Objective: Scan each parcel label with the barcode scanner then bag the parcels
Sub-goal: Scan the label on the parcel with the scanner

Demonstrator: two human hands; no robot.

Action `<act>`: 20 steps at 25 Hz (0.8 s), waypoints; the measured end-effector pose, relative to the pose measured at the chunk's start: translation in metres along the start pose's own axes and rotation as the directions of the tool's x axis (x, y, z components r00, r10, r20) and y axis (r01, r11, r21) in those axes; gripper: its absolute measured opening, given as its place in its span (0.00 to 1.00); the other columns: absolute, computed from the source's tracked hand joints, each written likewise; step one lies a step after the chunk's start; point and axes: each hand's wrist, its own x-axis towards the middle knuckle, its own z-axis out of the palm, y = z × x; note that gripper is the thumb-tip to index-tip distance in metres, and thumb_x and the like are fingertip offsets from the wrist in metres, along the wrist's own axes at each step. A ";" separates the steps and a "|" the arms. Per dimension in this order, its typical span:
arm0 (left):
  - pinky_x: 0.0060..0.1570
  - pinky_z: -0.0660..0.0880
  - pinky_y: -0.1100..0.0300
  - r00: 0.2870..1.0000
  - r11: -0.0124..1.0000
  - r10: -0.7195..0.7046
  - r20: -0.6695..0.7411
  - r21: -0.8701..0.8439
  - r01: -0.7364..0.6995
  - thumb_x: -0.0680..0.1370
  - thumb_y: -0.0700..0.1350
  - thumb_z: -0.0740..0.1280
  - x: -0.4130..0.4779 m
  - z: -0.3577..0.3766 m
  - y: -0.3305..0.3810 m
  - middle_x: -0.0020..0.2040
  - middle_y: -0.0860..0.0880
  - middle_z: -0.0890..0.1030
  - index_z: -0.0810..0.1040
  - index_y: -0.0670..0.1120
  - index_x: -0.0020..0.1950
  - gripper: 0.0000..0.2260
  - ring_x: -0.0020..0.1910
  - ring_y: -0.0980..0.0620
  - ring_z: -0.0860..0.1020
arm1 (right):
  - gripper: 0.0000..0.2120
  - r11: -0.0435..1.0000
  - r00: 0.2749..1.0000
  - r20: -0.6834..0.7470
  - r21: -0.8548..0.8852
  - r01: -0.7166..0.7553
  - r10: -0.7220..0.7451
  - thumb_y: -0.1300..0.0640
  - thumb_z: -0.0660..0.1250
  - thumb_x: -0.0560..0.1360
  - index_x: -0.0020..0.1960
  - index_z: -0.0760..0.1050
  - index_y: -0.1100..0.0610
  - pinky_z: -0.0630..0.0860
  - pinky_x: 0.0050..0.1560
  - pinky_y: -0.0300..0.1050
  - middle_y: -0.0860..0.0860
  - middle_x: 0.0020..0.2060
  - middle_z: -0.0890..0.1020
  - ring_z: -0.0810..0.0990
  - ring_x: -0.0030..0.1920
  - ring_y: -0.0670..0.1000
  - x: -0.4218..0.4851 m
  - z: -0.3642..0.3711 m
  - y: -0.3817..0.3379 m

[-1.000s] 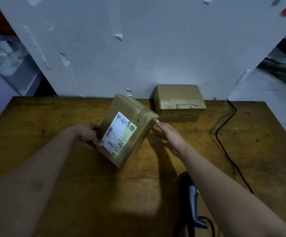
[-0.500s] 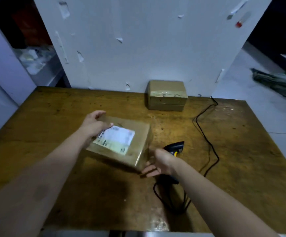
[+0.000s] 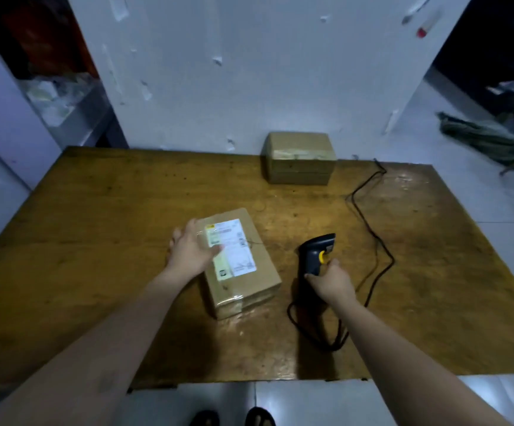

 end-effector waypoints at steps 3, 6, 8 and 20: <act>0.71 0.62 0.51 0.960 0.971 -0.148 0.239 -0.148 0.186 0.61 0.61 0.78 -0.008 0.009 -0.039 0.74 0.44 0.64 0.54 0.45 0.76 0.53 0.72 0.43 0.64 | 0.44 0.995 0.998 0.061 0.097 -0.003 -0.003 0.45 0.72 0.71 0.76 0.50 0.56 0.75 0.57 0.52 0.61 0.67 0.71 0.74 0.63 0.63 0.007 0.028 -0.007; 0.68 0.68 0.49 0.929 0.927 -0.166 0.330 -0.270 0.261 0.60 0.60 0.79 -0.008 0.018 -0.052 0.69 0.49 0.72 0.60 0.49 0.73 0.48 0.67 0.47 0.72 | 0.47 0.990 0.996 0.084 0.129 -0.052 0.042 0.53 0.71 0.72 0.77 0.41 0.55 0.75 0.54 0.52 0.61 0.65 0.73 0.76 0.61 0.62 0.017 0.043 -0.013; 0.65 0.69 0.53 0.918 0.889 -0.154 0.364 -0.355 0.290 0.65 0.55 0.78 -0.006 0.022 -0.050 0.67 0.51 0.73 0.59 0.49 0.73 0.43 0.63 0.50 0.73 | 0.43 0.955 0.980 0.154 0.246 -0.163 0.128 0.57 0.69 0.72 0.76 0.45 0.58 0.75 0.56 0.54 0.61 0.62 0.74 0.75 0.60 0.63 0.022 0.038 -0.021; 0.58 0.70 0.60 0.962 0.887 -0.047 0.268 -0.431 0.163 0.65 0.48 0.79 -0.026 0.051 -0.021 0.63 0.51 0.75 0.53 0.45 0.76 0.48 0.59 0.53 0.73 | 0.09 0.711 0.773 0.555 0.674 -0.201 -0.308 0.54 0.64 0.75 0.50 0.69 0.59 0.71 0.21 0.36 0.51 0.28 0.71 0.71 0.23 0.46 -0.101 -0.106 -0.109</act>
